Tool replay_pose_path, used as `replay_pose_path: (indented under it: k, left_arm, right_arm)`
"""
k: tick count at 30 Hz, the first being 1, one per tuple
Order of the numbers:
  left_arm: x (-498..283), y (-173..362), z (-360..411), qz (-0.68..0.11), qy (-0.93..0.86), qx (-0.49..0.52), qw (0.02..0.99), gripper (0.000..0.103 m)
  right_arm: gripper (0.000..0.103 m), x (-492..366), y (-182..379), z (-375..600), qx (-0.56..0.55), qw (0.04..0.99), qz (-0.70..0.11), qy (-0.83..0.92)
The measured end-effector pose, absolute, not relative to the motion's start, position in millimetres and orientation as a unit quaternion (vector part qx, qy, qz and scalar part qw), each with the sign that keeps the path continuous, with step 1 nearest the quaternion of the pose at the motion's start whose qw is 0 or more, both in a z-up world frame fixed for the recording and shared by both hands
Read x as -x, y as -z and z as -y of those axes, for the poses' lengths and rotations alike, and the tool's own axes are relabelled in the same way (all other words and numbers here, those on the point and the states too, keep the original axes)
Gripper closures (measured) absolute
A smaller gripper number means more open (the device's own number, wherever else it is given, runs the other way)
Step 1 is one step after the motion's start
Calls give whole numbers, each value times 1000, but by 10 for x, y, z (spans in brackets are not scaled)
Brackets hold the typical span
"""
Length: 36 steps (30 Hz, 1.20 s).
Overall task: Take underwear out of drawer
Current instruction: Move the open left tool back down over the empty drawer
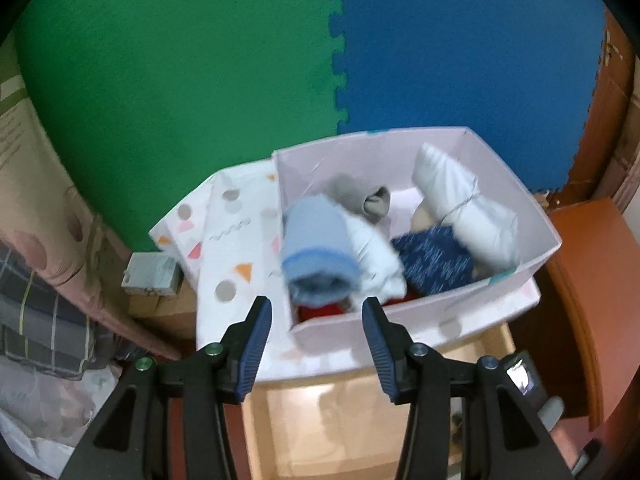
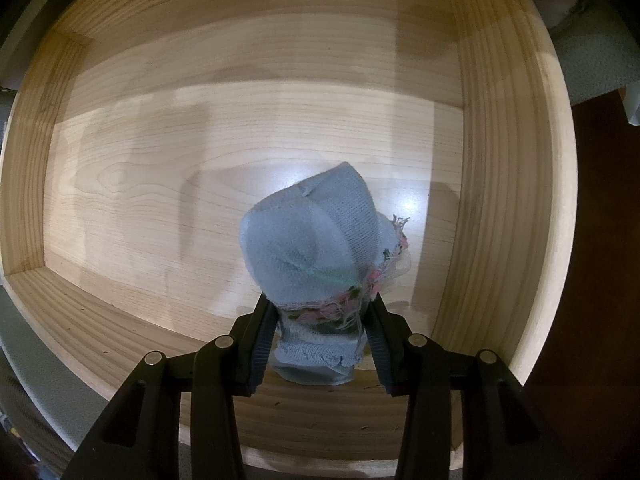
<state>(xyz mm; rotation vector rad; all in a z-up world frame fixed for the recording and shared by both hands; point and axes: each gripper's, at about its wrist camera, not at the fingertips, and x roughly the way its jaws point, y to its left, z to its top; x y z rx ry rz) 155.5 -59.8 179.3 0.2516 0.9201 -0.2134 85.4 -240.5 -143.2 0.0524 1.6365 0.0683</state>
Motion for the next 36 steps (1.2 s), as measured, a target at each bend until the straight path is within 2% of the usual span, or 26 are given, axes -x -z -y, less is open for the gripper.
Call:
replay_pose_path:
  k: [15,26,36]
  left_arm:
    - [-958,-1026,-109,-483,48,-74,871,55]
    - [-778,-365,-118,-510,30,-75,856,55]
    - [-784,-31,-137,-516,16,-82,853,55]
  right_arm:
    - [61,-860,1407,2396,-18,682,-731,-30]
    - [61,-874,1380,2374,-16,682,-731,-29]
    - [63,-844,1337,2358,-17,685,-727,-27]
